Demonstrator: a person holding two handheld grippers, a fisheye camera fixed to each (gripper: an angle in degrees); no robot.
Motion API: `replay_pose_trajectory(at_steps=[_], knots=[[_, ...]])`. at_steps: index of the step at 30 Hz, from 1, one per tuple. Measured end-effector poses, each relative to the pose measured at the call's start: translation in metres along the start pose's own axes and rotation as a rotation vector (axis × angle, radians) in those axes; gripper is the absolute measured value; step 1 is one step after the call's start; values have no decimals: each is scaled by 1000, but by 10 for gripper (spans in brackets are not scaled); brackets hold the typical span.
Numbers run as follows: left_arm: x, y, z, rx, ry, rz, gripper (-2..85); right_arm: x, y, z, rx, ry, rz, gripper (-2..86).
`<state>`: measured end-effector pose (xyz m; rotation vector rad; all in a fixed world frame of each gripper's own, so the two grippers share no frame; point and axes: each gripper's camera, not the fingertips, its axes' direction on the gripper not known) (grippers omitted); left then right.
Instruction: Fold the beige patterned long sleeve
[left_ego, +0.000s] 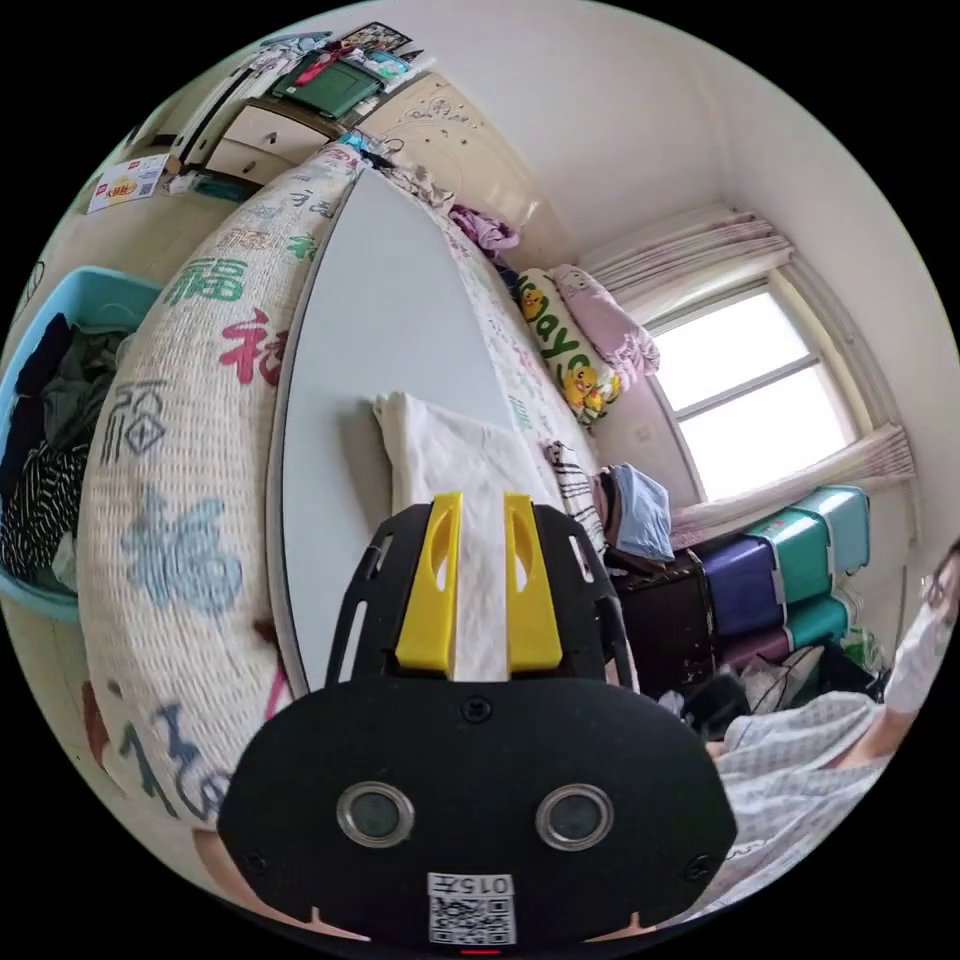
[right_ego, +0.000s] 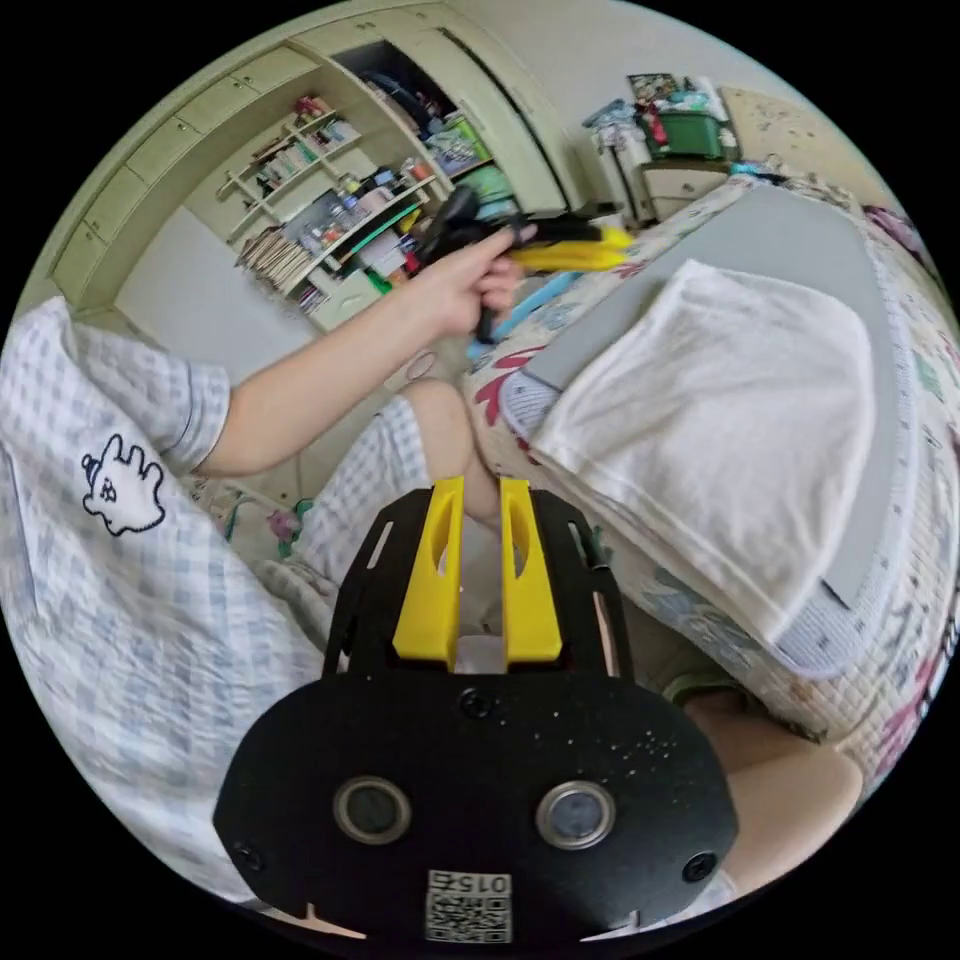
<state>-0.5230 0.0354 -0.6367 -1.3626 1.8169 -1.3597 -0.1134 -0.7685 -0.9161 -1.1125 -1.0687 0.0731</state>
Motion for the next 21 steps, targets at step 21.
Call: replay_pose_trajectory(at_steps=[21], knots=[[0,142,6,-248,-277,-43,5,176,118,52,23,252,610,23]])
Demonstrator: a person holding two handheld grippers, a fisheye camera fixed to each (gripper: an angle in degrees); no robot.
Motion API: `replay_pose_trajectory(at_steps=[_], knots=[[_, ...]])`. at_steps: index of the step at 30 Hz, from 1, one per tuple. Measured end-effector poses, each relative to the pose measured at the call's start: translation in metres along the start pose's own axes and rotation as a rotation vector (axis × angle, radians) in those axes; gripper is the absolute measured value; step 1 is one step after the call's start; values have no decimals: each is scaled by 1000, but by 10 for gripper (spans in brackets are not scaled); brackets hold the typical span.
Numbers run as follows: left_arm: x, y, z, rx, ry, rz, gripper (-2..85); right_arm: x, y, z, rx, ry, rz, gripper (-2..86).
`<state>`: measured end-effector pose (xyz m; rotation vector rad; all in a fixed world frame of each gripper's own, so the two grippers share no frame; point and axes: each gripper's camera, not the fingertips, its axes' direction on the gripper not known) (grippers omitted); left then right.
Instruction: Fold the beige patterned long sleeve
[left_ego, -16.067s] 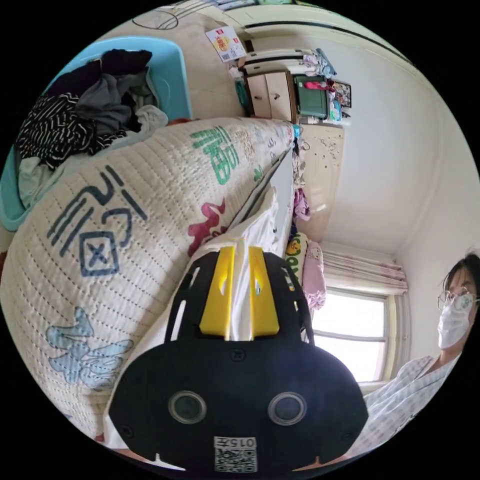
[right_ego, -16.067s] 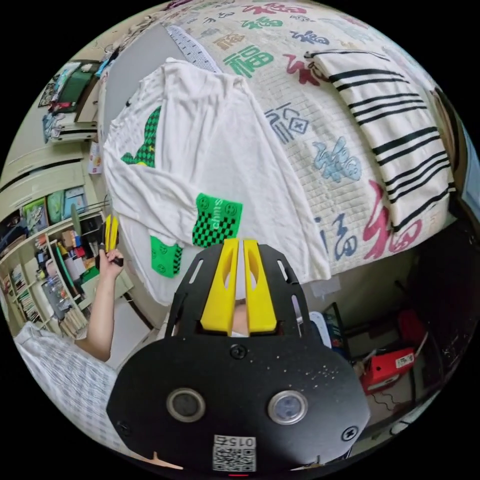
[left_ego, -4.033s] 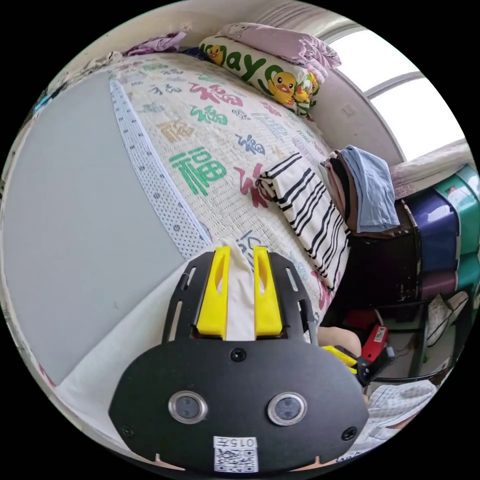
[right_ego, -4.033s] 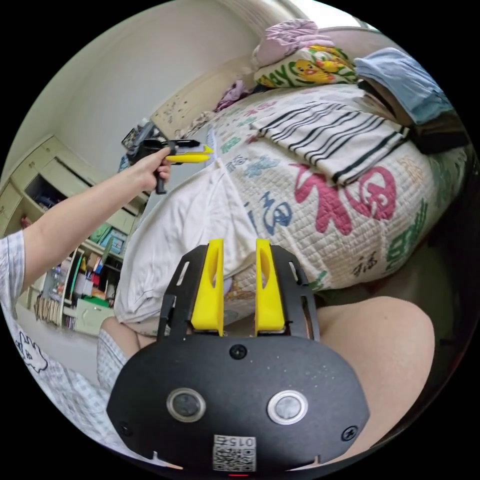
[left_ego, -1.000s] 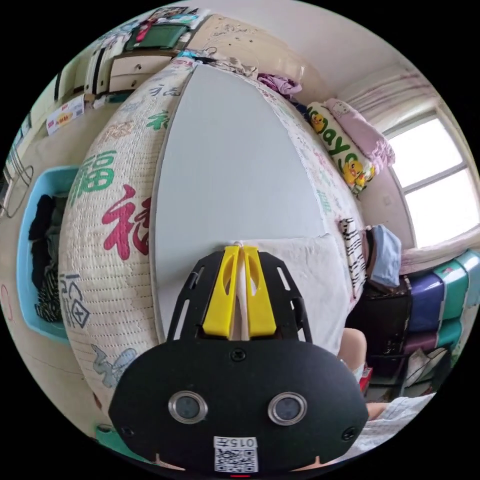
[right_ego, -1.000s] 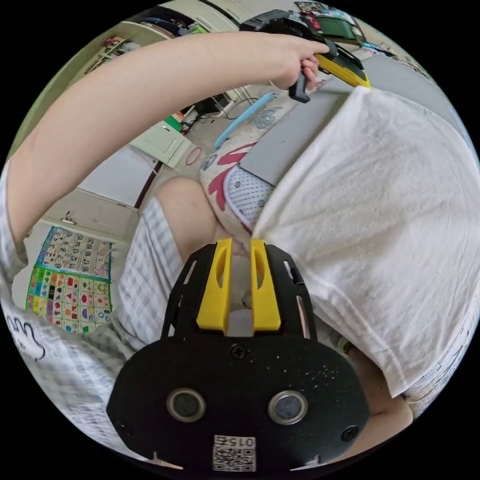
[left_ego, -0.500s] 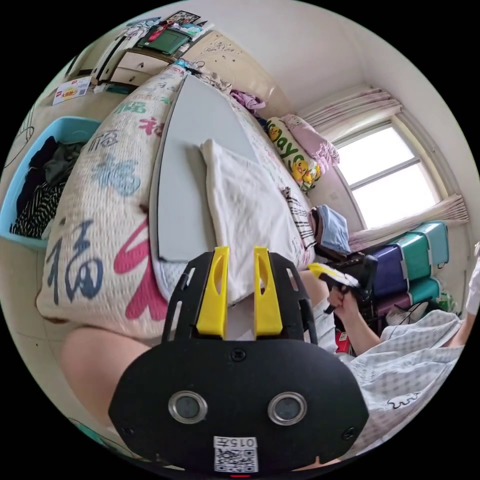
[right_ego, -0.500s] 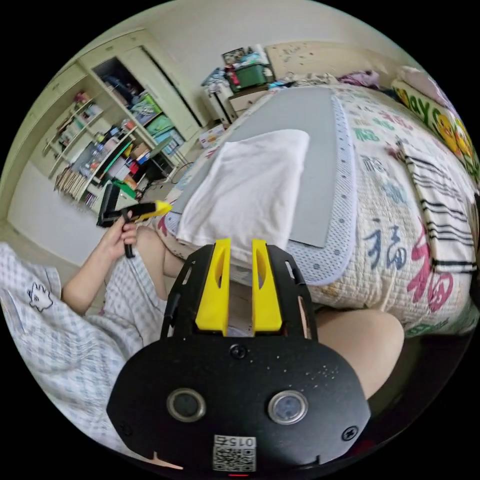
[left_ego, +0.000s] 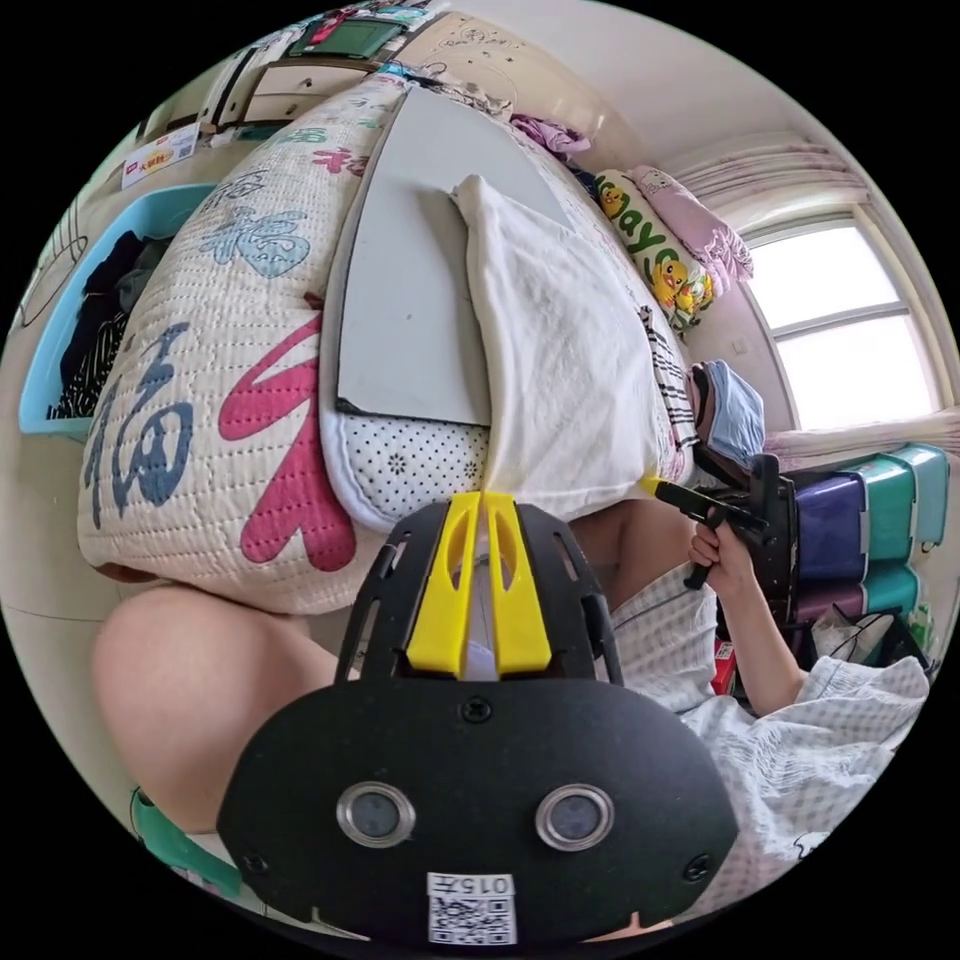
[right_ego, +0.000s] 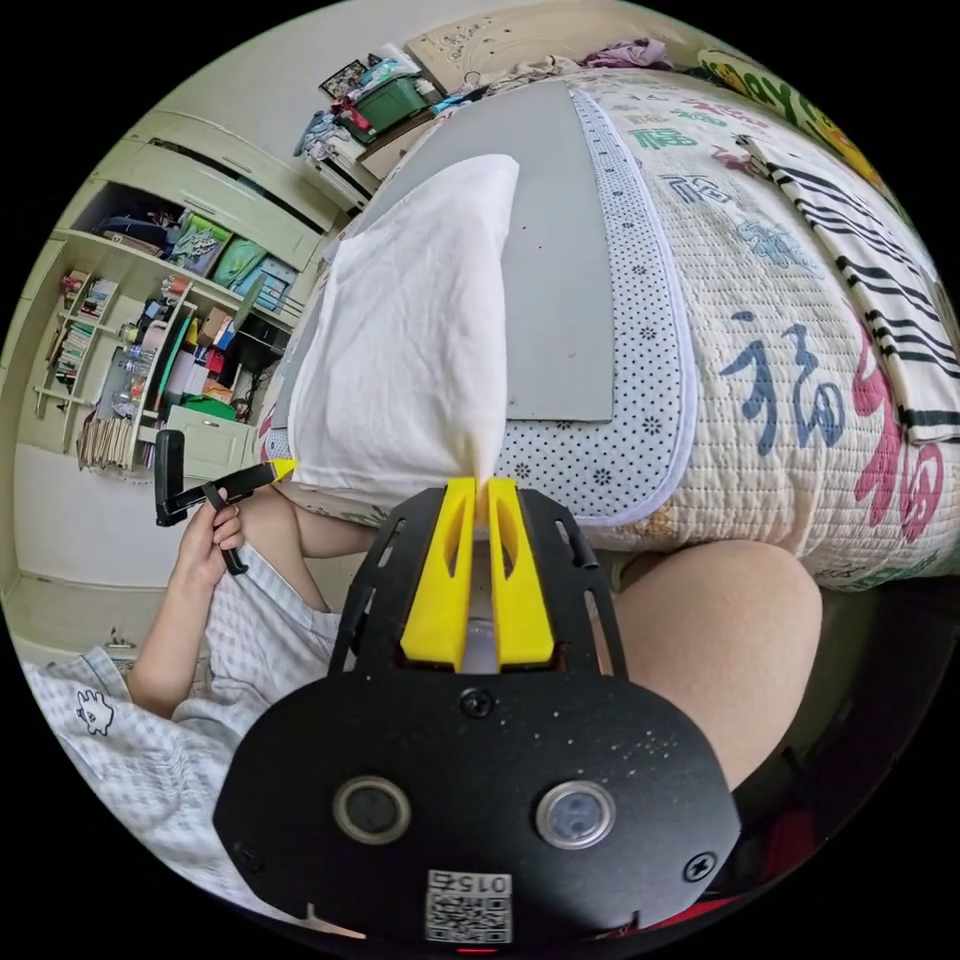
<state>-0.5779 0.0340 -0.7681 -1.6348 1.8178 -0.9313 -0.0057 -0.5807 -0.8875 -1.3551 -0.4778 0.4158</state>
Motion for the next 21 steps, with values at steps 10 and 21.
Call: replay_pose_trajectory(at_steps=[10,21], knots=[[13,11,-5,-2,-70,67,-3,8,26,70,-60,63,-8,17],[-1,0,-62,168,-10,36,80,35,55,116,76,64,-3,62]])
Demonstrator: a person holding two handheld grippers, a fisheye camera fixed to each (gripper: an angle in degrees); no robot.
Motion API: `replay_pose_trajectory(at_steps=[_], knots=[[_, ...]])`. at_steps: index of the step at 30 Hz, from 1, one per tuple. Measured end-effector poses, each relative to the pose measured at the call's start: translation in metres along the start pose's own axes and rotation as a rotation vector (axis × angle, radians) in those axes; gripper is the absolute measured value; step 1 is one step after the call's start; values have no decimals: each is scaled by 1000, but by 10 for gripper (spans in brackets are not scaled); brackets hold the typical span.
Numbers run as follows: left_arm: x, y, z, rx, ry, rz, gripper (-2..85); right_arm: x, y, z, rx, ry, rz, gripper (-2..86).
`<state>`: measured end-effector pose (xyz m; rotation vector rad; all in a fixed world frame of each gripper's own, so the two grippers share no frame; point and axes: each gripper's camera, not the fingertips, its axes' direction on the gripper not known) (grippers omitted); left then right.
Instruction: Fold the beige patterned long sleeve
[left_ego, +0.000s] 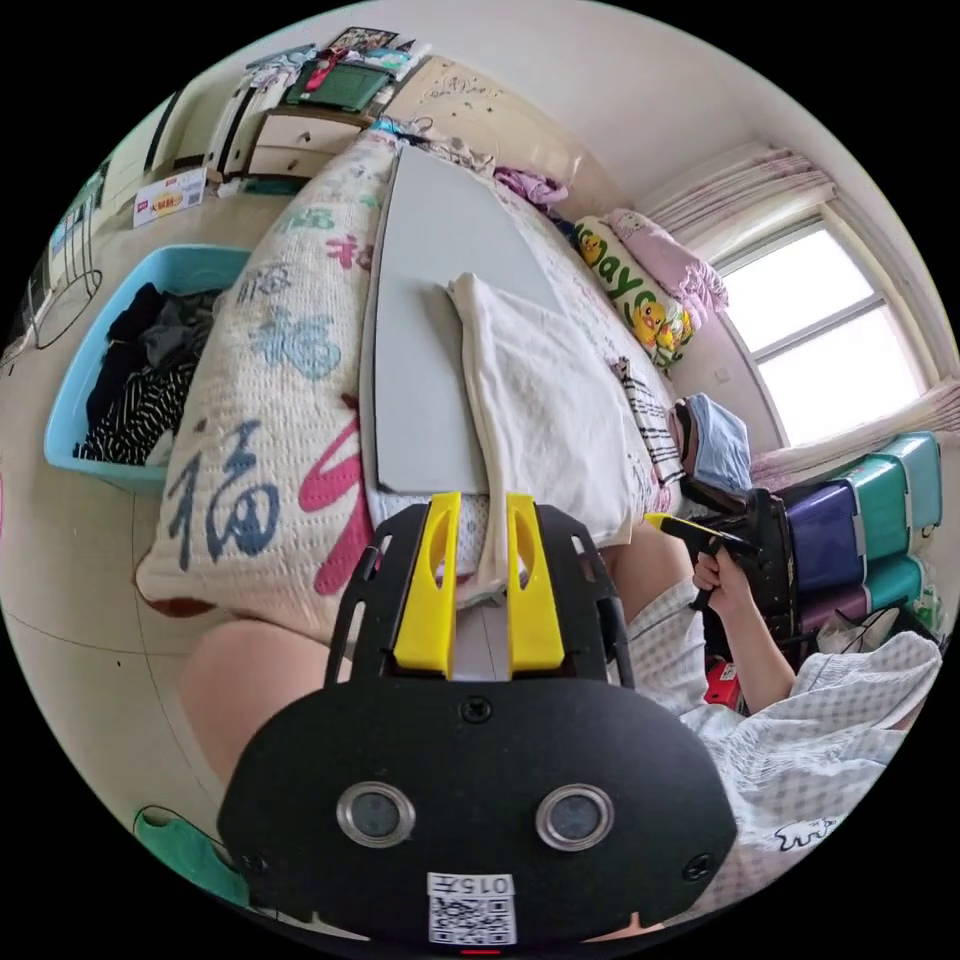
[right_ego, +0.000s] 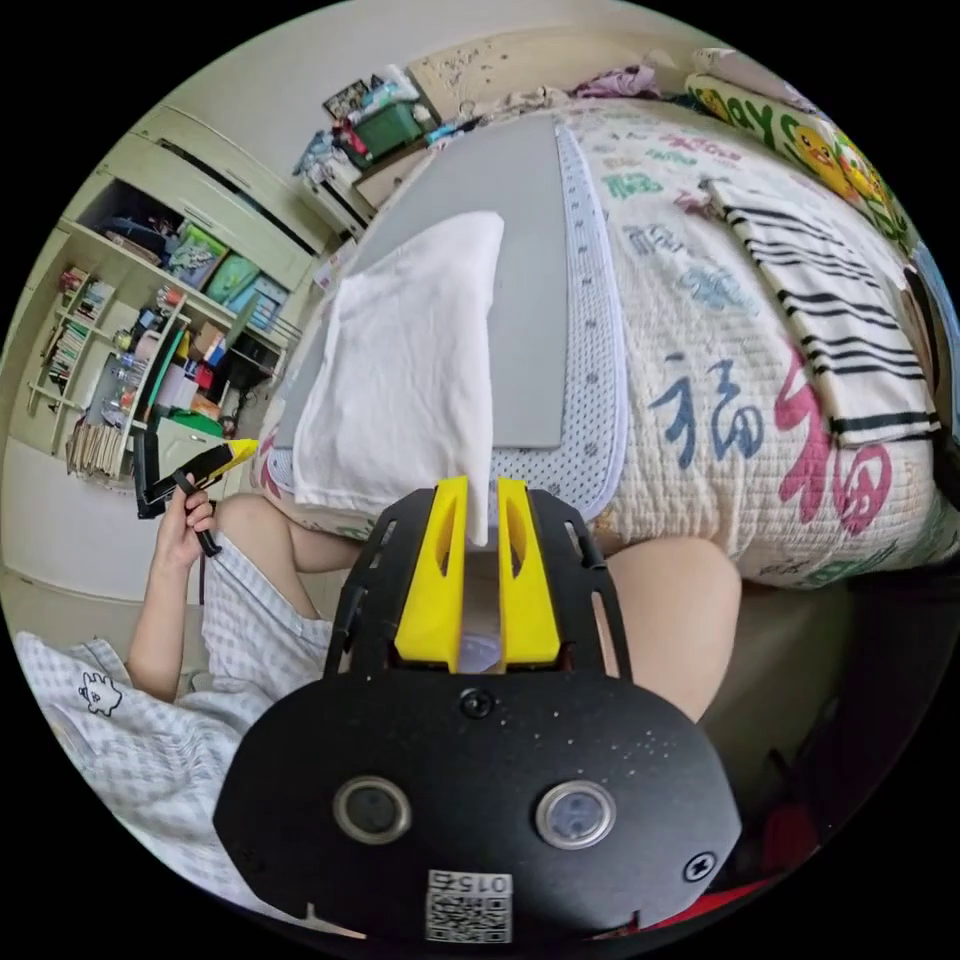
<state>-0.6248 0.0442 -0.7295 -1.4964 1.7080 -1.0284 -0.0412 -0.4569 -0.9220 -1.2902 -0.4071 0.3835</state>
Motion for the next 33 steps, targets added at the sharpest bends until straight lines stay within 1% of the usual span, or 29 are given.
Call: replay_pose_trajectory(at_steps=[2,6,8,11,14,17,20,22,24,26,28,29,31,33], knots=[[-3,-18,-6,43,38,17,88,13,-6,-2,93,-4,-28,76],[-10,-77,14,45,56,42,126,31,-41,22,130,-44,-59,100],[-14,-102,30,42,84,36,132,39,-69,47,146,-82,-81,115],[-22,-135,54,64,135,2,137,49,-104,89,152,-89,-91,134],[-28,-158,74,48,123,-24,153,70,-134,136,140,-155,-55,142],[-26,-174,91,5,83,-1,158,90,-155,182,115,-199,-24,151],[-24,-184,98,5,102,32,150,106,-167,227,76,-220,-10,156],[-22,-187,103,2,122,43,130,115,-171,253,52,-237,6,152],[-20,-190,115,-42,155,62,85,123,-172,279,8,-268,43,141],[-20,-191,118,-48,139,40,65,130,-166,304,-9,-279,82,125],[-20,-192,121,-88,178,7,53,133,-158,315,-8,-262,81,94],[-17,-191,119,-90,201,-8,48,135,-148,316,15,-266,76,81],[-4,-184,104,-22,225,21,42,137,-127,306,76,-283,38,71],[27,-171,80,49,239,106,38,137,-99,289,153,-307,-14,66]])
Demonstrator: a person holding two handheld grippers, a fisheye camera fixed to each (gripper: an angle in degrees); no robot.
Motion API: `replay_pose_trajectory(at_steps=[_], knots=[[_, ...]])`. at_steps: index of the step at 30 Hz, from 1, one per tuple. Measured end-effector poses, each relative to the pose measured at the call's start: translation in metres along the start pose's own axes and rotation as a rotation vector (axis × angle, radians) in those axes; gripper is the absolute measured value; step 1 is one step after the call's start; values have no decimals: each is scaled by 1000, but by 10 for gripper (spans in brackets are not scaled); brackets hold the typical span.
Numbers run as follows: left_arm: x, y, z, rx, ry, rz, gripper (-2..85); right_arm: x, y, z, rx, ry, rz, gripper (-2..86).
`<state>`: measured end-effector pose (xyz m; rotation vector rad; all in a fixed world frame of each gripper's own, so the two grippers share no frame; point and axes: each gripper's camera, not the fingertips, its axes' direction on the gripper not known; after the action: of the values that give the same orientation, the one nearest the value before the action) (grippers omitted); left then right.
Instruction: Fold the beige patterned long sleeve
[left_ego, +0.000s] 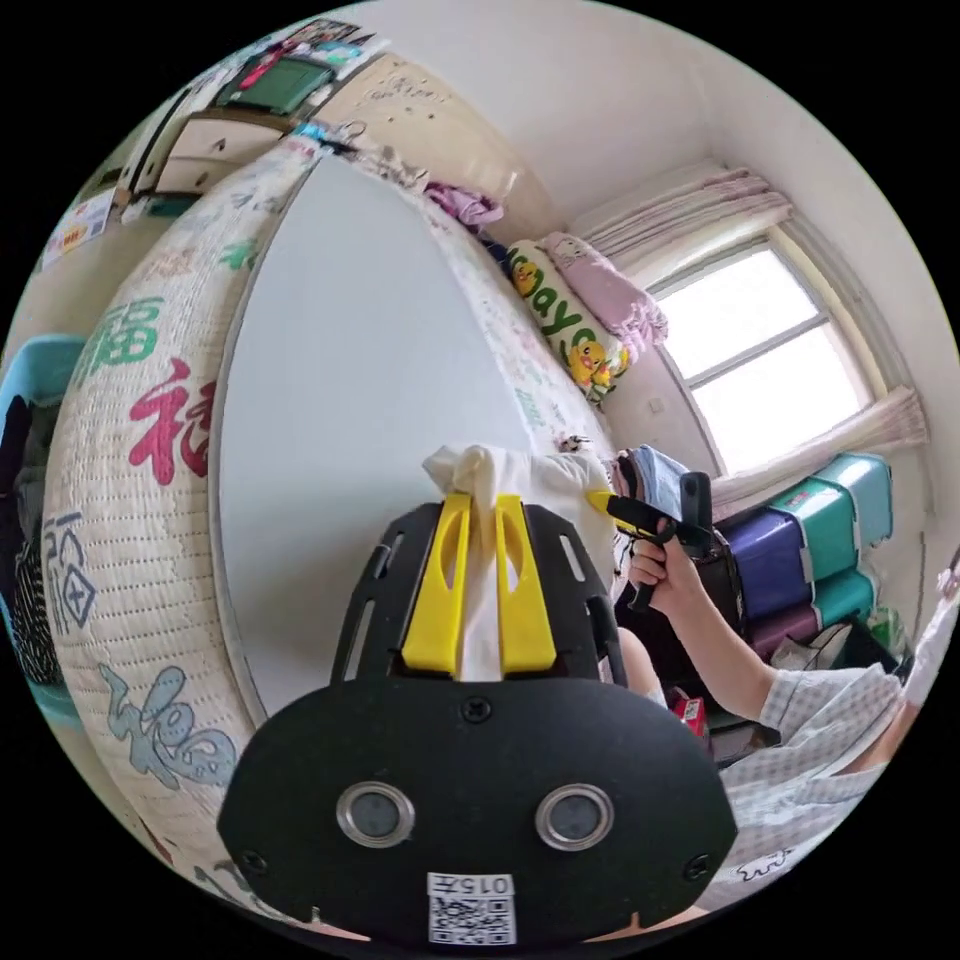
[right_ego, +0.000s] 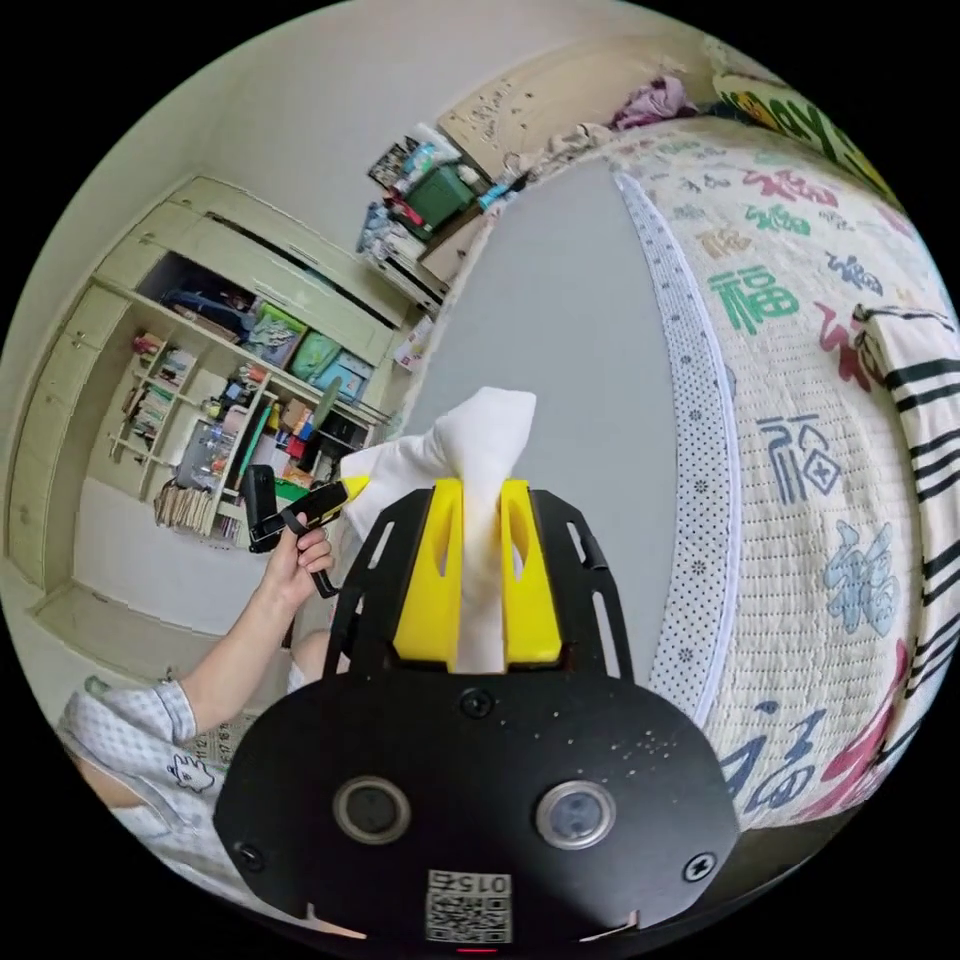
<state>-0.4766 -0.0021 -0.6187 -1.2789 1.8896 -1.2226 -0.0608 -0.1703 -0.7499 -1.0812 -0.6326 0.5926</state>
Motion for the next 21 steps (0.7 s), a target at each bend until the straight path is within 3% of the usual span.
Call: replay_pose_trajectory(at_steps=[5,11,21], knots=[[95,24,-40,150,96,191,32,-14,106,-86,229,-91,-178,61],[226,51,-52,211,190,471,29,-18,220,-195,489,-84,-314,60],[365,13,83,161,458,561,27,13,279,-345,651,204,-373,59]])
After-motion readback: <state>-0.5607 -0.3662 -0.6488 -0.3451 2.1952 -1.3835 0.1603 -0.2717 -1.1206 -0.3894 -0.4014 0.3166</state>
